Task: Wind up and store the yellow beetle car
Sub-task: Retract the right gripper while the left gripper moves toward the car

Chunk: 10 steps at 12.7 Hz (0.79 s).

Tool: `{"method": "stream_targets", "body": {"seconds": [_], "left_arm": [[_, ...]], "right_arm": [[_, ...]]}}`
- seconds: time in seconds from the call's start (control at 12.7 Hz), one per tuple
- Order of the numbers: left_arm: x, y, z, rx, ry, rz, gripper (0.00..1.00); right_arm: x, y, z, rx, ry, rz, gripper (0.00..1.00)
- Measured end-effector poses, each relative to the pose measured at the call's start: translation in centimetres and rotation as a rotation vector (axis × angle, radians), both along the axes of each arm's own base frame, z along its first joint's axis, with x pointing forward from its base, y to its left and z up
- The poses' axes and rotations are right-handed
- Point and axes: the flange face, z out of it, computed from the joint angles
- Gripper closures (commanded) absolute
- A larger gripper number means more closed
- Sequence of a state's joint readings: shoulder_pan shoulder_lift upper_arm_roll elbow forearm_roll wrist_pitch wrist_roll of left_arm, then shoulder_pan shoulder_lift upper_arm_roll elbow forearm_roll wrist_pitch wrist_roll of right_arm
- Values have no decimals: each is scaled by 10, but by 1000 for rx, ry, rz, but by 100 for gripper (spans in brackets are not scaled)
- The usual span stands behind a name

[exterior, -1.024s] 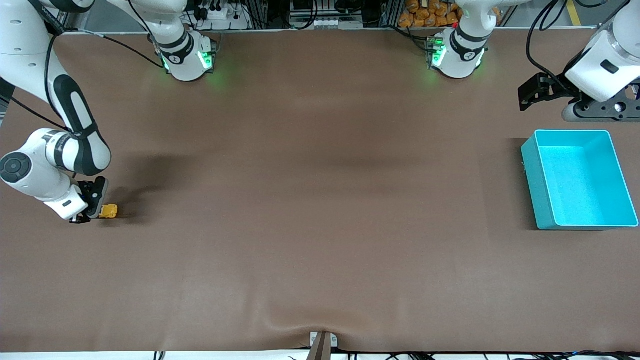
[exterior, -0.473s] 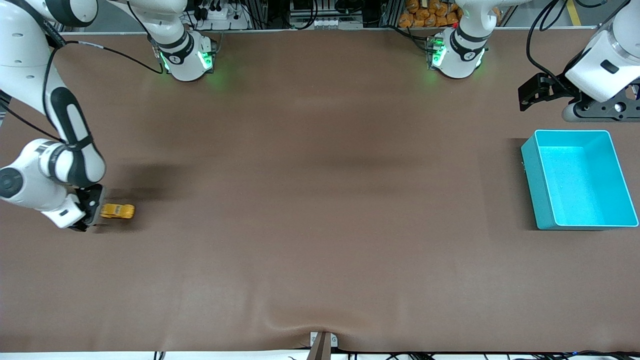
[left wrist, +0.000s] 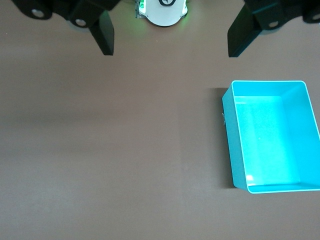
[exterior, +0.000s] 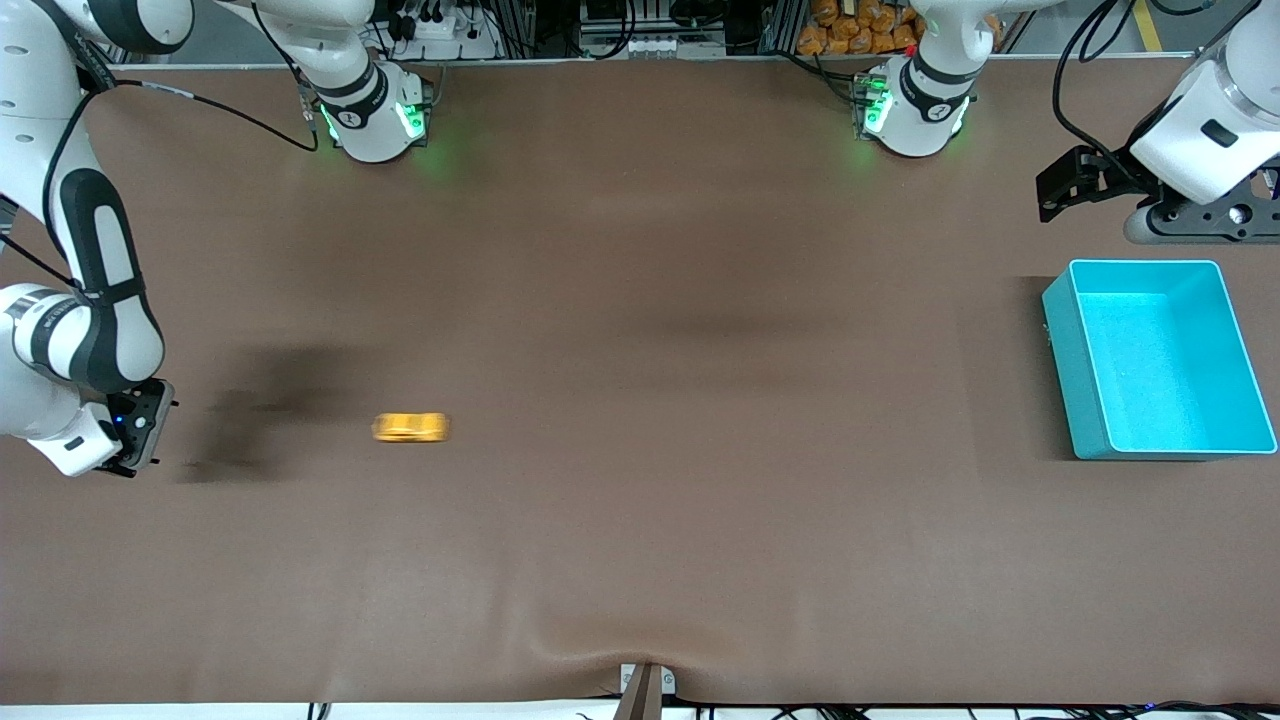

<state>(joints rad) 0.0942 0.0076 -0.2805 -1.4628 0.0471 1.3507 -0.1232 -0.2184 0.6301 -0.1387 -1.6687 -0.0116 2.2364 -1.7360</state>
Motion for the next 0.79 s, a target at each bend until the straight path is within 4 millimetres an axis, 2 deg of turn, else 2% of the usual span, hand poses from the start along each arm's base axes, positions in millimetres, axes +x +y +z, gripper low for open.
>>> {"method": "stream_targets", "body": {"seconds": [0.79], "left_arm": [[0, 0, -1, 0, 1, 0, 0]], "right_arm": [[0, -5, 6, 34, 5, -37, 0]]}}
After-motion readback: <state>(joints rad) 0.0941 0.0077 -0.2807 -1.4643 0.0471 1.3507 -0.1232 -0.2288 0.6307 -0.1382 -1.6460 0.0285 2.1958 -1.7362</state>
